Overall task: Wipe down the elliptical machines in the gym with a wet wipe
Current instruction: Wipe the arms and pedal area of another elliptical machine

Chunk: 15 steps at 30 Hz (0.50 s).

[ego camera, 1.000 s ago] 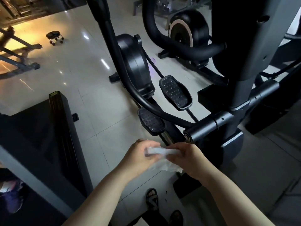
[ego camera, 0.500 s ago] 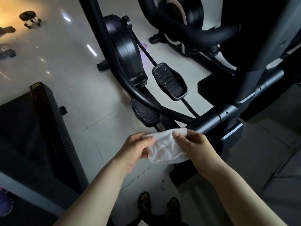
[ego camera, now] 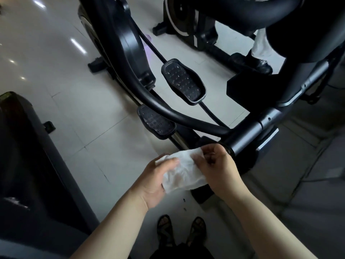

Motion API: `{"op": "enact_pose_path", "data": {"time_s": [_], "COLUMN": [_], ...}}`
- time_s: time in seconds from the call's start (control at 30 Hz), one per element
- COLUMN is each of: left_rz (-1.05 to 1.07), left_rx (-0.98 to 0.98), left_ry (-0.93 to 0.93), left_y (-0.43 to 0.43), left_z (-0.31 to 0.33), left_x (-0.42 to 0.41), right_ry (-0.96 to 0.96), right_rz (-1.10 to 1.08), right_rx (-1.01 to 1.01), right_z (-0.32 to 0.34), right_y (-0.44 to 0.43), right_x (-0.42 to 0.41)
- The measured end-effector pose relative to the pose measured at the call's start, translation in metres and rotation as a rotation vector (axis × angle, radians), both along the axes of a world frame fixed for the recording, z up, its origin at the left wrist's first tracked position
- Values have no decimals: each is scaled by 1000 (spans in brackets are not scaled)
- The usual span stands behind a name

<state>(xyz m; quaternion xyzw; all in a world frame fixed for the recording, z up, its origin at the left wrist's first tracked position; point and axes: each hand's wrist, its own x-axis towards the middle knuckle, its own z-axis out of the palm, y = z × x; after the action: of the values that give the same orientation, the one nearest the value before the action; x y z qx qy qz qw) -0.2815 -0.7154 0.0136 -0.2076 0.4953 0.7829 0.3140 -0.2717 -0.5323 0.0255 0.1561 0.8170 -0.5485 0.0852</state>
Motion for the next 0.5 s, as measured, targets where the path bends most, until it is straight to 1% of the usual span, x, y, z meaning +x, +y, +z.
{"op": "enact_pose_path", "data": {"time_s": [0.1, 0.2, 0.27, 0.37, 0.5], "left_rz": [115, 231, 221, 234, 371], "left_rx": [-62, -83, -64, -10, 106], "left_ry": [-70, -47, -5, 38, 77], "left_y": [3, 7, 18, 39, 61], "left_z": [-11, -15, -12, -3, 1], "left_x": [-6, -14, -20, -31, -41], "right_ry": [143, 398, 502, 537, 514], "right_rz": [28, 39, 61, 116, 209], "right_rx": [148, 312, 401, 460, 573], "right_z": [0, 4, 5, 5, 0], "right_y": [-1, 9, 15, 21, 23], "right_x": [0, -6, -15, -32, -51]}}
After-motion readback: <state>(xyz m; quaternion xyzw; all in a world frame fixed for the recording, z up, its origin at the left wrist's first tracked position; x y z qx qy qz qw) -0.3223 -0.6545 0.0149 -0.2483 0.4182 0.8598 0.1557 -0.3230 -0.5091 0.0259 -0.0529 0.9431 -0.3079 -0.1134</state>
